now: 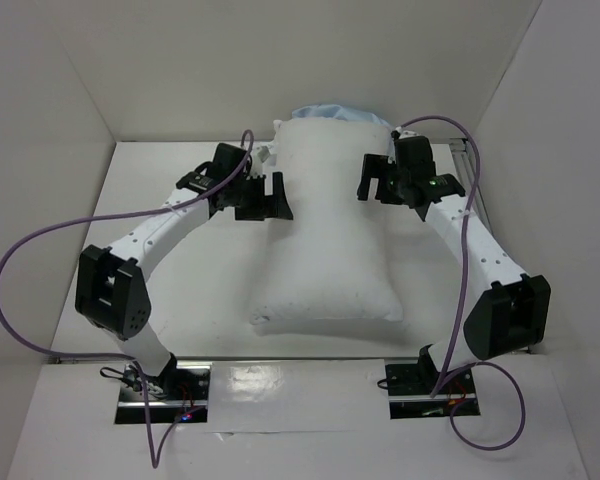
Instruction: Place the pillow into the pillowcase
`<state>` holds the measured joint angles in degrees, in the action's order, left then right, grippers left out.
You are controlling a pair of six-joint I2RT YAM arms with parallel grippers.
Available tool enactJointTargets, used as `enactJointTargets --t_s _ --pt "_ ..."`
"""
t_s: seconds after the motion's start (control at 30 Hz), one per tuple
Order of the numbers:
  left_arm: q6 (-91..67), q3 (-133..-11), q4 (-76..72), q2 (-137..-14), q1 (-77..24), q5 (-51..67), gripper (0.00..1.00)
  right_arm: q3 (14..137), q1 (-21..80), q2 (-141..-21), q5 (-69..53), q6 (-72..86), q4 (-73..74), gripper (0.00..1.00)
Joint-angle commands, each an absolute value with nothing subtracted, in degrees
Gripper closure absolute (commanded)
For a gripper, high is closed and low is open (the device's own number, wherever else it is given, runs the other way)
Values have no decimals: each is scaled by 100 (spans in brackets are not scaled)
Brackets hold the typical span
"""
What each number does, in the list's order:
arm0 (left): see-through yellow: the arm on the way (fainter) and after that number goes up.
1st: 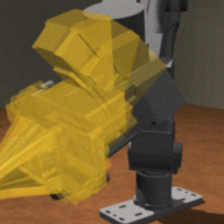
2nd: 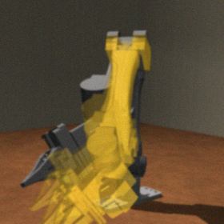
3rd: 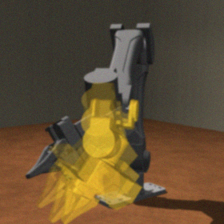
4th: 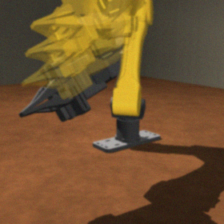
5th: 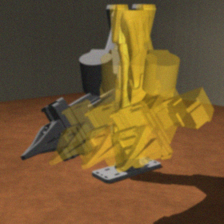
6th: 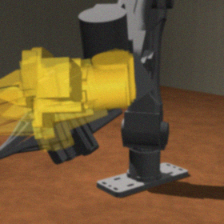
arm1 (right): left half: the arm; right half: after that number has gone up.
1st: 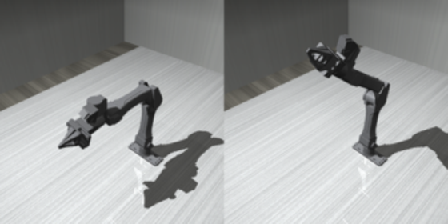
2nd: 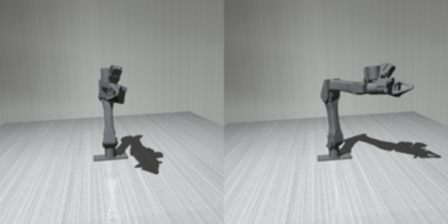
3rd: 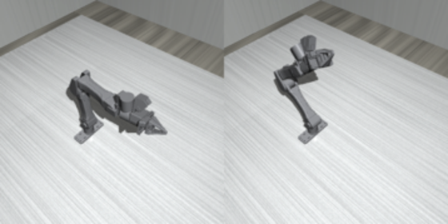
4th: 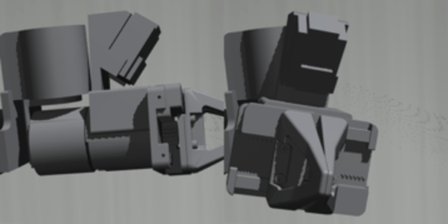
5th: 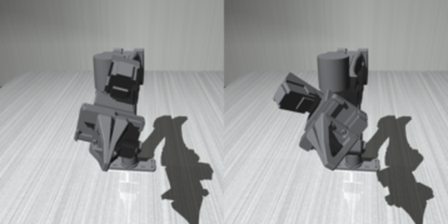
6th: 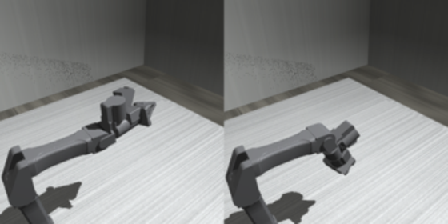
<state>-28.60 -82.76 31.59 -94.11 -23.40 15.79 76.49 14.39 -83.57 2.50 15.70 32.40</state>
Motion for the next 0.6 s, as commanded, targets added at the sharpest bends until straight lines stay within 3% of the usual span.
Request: enactJointTargets --t_s 0.0,0.1,0.13,0.2,0.23,0.27,0.43,0.57 --pt "-3216 -8131 2324 -9711 -2382 2547 0 7918 1529 -8227 -272 1397 3516 0" --pt "-3418 -8077 1987 -10097 -2382 3108 1 7971 1529 -8227 -27 1397 3568 0" --pt "-3480 -8077 1743 -10151 -2382 3311 9 7972 1529 -8227 43 1450 3638 0" --pt "-3551 -8155 1574 -10151 -2435 3698 70 8033 1529 -8227 166 1450 3691 0" --pt "-3551 -8226 1573 -10151 -2435 3700 91 8103 1529 -8227 167 1450 3761 0" --pt "-3551 -8383 1573 -10099 -2435 3752 100 8104 1529 -8227 167 1398 3814 0" --pt "-3437 -8569 1688 -9730 -2435 3577 100 8621 1608 -8751 -1289 1143 3814 0" --pt "-3384 -8569 1688 -9782 -2487 3629 100 8536 1977 -9682 -1467 1318 3806 0"
